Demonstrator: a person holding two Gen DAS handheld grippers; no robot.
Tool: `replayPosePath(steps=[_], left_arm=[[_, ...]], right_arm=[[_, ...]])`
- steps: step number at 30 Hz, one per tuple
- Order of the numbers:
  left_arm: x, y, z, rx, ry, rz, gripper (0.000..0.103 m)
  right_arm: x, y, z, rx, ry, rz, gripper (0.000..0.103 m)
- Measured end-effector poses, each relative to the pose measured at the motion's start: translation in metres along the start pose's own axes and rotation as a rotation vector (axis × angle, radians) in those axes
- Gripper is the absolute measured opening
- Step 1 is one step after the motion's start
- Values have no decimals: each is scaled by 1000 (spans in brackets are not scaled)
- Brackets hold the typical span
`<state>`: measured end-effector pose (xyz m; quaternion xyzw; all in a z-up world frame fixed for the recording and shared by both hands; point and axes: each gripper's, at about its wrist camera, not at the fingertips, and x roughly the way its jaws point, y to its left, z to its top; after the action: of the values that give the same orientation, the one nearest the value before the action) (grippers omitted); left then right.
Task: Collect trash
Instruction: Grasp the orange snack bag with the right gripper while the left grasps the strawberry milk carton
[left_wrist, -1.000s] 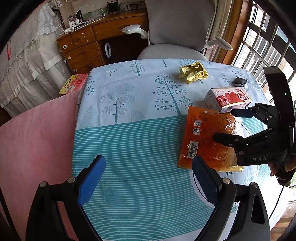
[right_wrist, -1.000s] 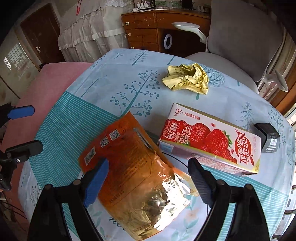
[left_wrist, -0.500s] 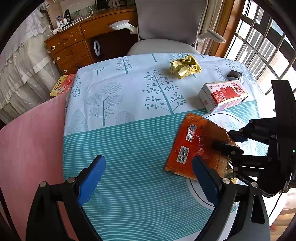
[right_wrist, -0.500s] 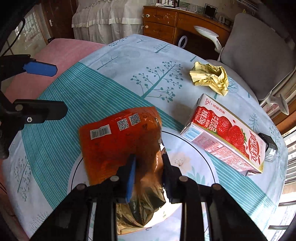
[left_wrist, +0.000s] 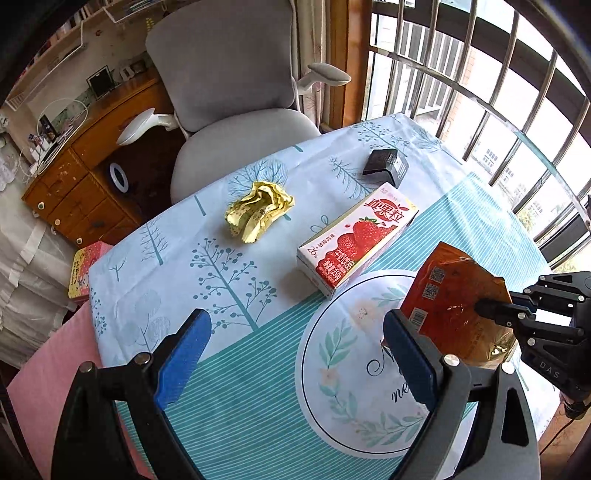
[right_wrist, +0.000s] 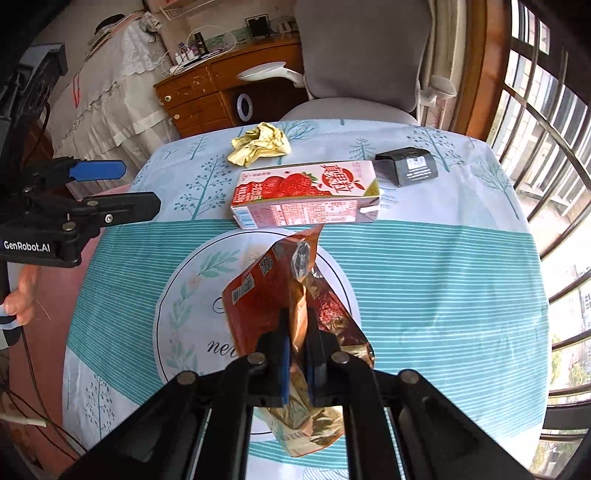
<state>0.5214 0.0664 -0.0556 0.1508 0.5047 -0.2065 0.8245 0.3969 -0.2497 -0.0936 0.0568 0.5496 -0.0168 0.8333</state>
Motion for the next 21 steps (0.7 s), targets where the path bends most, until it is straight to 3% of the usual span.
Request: replayPosePath(steps=[7, 12, 14, 15, 17, 21], left_arm=[[56, -41, 43, 185, 93, -63, 93], [94, -63, 54, 243, 155, -49, 93], [102, -70, 55, 266, 152, -10, 93], [105, -74, 55, 281, 156, -9, 91], [110, -78, 55, 290, 175, -20, 66], [107, -87, 48, 300, 165, -11, 57]], right_arm=[[-22, -45, -10, 214, -59, -114, 5], [-22, -58, -16, 321, -76, -95, 5], [-22, -58, -20, 346, -76, -79, 5], [-21, -57, -23, 350, -75, -77, 5], [-21, -56, -29, 354, -67, -69, 5], [-22, -54, -40, 355, -51, -54, 5]])
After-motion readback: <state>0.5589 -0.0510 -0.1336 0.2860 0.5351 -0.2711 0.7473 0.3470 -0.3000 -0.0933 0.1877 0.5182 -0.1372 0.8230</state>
